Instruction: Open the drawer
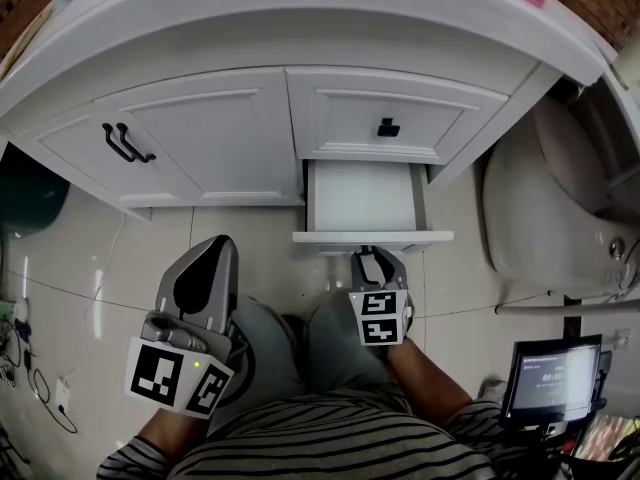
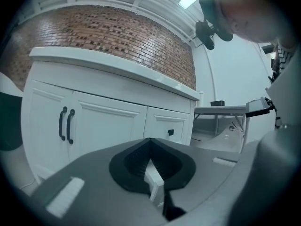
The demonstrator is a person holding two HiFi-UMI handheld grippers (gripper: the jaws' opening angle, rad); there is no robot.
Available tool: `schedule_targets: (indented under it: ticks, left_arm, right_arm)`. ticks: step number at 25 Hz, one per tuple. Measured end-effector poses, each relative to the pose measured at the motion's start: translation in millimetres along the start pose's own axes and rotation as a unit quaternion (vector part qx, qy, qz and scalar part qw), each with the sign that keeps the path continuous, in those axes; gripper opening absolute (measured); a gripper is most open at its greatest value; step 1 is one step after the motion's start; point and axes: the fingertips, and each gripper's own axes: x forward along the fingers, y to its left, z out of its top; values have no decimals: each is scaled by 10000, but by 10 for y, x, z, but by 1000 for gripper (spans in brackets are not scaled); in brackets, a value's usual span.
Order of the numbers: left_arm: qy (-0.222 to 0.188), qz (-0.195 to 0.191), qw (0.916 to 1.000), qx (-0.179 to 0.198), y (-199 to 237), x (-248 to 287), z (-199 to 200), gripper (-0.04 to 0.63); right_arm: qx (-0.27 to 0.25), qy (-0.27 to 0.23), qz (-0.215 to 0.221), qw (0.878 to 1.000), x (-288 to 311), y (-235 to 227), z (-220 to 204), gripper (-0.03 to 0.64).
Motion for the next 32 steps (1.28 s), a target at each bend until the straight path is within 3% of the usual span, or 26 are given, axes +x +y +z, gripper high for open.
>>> schedule_targets:
  ticks: [10, 19, 32]
  left_arm:
    - [-104, 34, 9999, -38, -147, -207, 54, 12]
    - [-135, -73, 9999, 18, -314, -212, 85, 12]
    - [-137, -150, 9998, -39, -288, -159, 75, 12]
  right_arm:
    - [-586, 353, 556, 9961, -340, 164, -268, 115]
    - [-975, 295, 1013, 9896, -495, 235, -374, 98]
    - [-1056, 241, 993, 9892, -541, 257, -407, 94]
